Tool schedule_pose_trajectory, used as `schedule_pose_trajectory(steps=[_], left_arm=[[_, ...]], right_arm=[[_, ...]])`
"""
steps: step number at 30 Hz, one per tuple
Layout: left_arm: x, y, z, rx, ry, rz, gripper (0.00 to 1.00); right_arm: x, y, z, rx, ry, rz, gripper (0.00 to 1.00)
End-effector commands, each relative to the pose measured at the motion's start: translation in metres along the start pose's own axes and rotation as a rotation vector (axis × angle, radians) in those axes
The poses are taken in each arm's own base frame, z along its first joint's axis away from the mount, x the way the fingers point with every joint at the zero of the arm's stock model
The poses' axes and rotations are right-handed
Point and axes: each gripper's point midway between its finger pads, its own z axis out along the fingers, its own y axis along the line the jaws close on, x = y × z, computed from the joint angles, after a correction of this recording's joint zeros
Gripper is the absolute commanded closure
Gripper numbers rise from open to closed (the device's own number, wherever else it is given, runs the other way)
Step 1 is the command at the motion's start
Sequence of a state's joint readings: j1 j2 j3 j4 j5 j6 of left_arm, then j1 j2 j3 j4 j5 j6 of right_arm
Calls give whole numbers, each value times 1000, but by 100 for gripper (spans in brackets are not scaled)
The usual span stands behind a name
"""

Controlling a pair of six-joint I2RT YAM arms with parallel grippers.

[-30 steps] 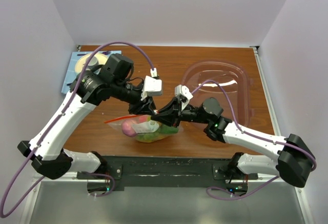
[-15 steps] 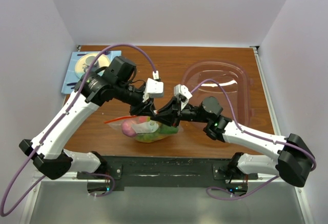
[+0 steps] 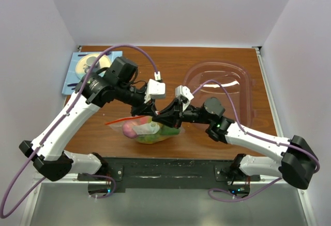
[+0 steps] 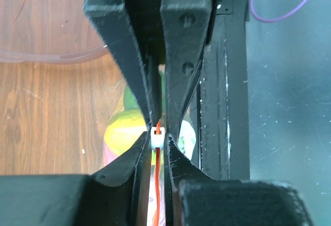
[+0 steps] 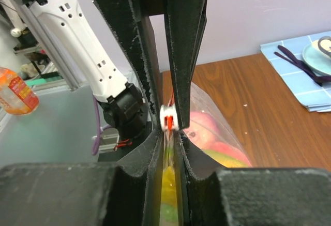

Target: Open the zip-top bag and remove the fake food

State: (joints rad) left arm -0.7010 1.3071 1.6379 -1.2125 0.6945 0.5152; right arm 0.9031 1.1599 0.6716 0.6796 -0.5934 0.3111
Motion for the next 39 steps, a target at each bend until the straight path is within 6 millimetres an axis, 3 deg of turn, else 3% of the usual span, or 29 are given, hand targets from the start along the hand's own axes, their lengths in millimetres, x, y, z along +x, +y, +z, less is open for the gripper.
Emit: schedule_pose_trajectory(steps=[1,5,8,15,18,23,26,34,39], left_arm=[[3,-1,-15,-73,3,58,100],[16,3,-24,-137,32,56,100],[26,4,-27,-166,37,44,100],[45,2,-22,-178,54,21,100],[61,8,-24,-227,95,20,100],[95,23,-34,-368,167,13,100],[108,33,-46,-468,204,23,100],[131,50,-75,-654,286,39,100],[143,50,-92,-725,333,45,100]], right_arm=[[-39,2,-7,50,-63,-115,87],[-48,-14,-19,172,-80,-156,100],[-51,-30,-26,249,-100,-149,100],[-52,-33,-17,213,-83,-115,100],[-62,-53,-29,345,-117,-126,100],[-70,-106,-66,673,-138,-121,100],[-74,-120,-81,783,-163,-124,100],[-73,-136,-95,907,-158,-106,100],[-73,-138,-97,918,-170,-99,100]])
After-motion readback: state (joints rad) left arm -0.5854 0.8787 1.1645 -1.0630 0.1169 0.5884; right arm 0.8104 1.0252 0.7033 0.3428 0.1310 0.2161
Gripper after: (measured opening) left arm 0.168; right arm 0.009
